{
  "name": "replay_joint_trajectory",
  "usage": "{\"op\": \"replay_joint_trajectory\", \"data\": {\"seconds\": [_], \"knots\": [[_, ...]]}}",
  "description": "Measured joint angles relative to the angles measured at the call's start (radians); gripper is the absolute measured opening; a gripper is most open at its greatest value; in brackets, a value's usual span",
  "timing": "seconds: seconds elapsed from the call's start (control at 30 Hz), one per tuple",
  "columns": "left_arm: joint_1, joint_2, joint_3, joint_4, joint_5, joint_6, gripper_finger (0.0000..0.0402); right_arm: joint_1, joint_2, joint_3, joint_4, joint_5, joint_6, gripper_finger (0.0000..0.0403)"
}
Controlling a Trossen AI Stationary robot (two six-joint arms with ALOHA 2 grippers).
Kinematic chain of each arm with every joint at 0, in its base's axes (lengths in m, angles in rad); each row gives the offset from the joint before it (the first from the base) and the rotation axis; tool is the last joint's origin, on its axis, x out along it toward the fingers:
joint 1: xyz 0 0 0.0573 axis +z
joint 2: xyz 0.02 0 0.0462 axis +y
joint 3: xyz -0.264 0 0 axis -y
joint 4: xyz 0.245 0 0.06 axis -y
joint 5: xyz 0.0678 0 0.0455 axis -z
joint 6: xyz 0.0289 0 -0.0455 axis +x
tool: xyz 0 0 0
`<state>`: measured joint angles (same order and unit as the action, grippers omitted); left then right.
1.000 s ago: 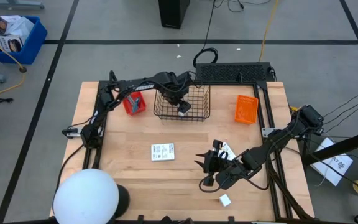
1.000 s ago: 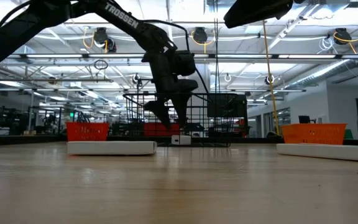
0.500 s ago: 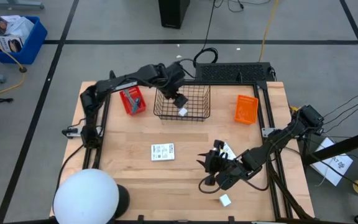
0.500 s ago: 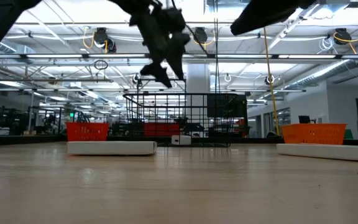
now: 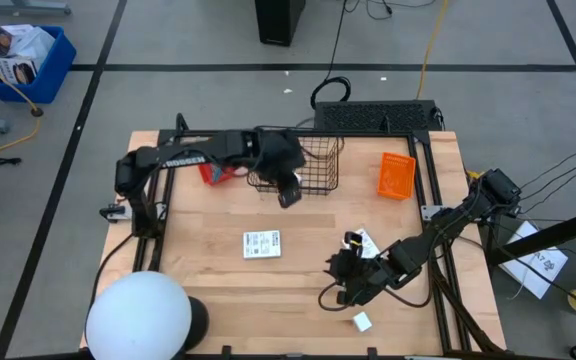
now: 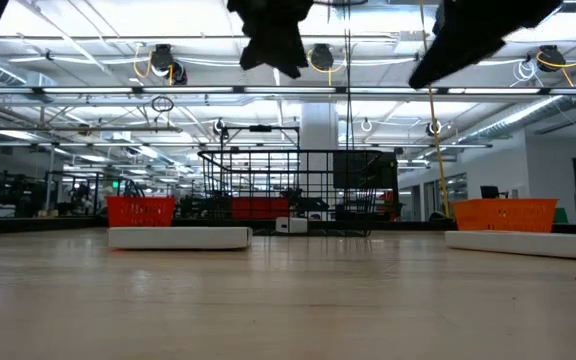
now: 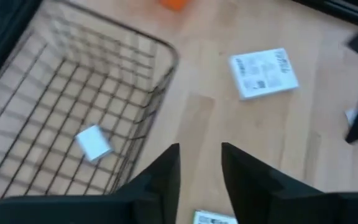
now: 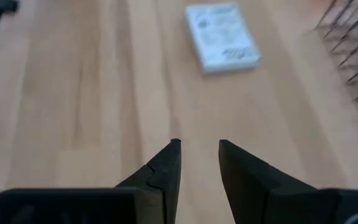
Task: Pick and place items into bin
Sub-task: Put the white charger adapter into the wire basket
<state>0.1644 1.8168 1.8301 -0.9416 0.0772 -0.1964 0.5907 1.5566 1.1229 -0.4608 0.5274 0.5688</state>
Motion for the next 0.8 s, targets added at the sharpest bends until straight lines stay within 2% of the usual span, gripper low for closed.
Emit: {"op": "replay_joint_trajectory", "data": {"seconds": [0.13,0.27,0.5,0.63,0.7,0.8], "knots": [[-0.063,0.000,0.000,0.061,0.000,0.018,0.0082,0.000,0.000,0.000,-0.056,-0.085,0.102,0.0099],[-0.133,0.000,-0.021,0.193,0.000,0.051,0.0054,0.000,0.000,0.000,-0.146,-0.141,0.267,0.0090],[-0.229,-0.002,-0.094,0.310,0.000,0.107,0.0017,0.045,0.000,0.000,-0.227,-0.139,0.442,0.0069],[-0.254,-0.031,-0.207,0.469,0.012,0.120,0.0004,0.094,0.000,0.000,-0.246,-0.137,0.508,0.0056],[-0.259,-0.061,-0.290,0.534,0.041,0.116,0.0009,0.116,0.000,0.000,-0.252,-0.138,0.545,0.0050],[-0.266,-0.114,-0.436,0.718,0.066,0.116,0.0020,0.142,0.000,0.000,-0.255,-0.142,0.604,0.0041]]}}
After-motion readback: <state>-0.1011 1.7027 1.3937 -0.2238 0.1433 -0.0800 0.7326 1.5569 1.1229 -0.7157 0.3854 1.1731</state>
